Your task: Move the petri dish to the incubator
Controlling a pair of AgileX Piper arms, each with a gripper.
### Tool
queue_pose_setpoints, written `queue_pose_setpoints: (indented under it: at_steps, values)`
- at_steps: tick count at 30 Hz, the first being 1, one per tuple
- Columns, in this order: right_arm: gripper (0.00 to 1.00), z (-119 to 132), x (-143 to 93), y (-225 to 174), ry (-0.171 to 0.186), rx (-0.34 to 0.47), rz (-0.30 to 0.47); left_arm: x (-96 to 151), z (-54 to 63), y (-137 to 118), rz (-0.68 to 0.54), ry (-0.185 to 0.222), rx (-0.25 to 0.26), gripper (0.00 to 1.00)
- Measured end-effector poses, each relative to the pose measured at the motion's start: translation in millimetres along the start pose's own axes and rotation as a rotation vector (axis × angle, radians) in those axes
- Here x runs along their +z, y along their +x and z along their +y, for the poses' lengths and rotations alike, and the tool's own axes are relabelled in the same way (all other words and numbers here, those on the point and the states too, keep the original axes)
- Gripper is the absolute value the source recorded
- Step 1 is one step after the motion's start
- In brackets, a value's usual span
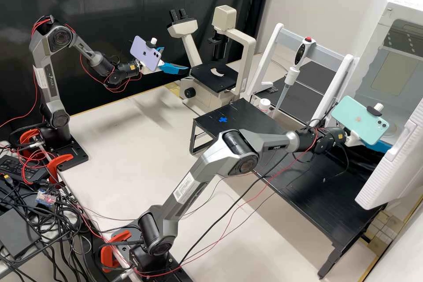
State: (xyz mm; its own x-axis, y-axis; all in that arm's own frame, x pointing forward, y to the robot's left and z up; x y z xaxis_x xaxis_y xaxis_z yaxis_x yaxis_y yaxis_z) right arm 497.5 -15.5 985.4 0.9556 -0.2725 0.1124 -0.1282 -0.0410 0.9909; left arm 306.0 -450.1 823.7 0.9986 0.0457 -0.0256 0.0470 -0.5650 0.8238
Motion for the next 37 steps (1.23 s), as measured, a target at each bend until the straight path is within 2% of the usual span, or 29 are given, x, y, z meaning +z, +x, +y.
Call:
queue_pose_setpoints:
  at_steps: [5,9,12,16,19,24,26,30,34,37]
  values:
    - [1.00,11,9,-40,0.027,0.049,0.025,0,0.0,0,0.000,0.000,0.000,1.00]
    - [1.00,17,6,-76,0.031,0.108,0.097,0,0.0,0,0.000,0.000,0.000,1.00]
    - [1.00,15,3,-108,0.059,0.142,0.158,0,0.0,0,0.000,0.000,0.000,1.00]
    - [1.00,13,-2,-147,0.070,0.190,0.249,0,0.0,0,0.000,0.000,0.000,1.00]
    - [1.00,5,-6,-185,0.075,0.218,0.326,0,0.0,0,0.000,0.000,0.000,1.00]
    - [1.00,-20,-15,-235,0.085,0.209,0.442,0,0.0,0,0.000,0.000,0.000,1.00]
    - [1.00,-26,-16,-247,0.072,0.213,0.471,0,0.0,0,0.000,0.000,0.000,1.00]
    - [1.00,-46,-12,-273,0.122,0.224,0.534,0,0.0,0,0.000,0.000,0.000,1.00]
    - [1.00,-57,-11,-291,0.138,0.215,0.592,0,0.0,0,0.000,0.000,0.000,1.00]
    - [1.00,-65,-10,-298,0.145,0.191,0.603,0,0.0,0,0.000,0.000,0.000,1.00]
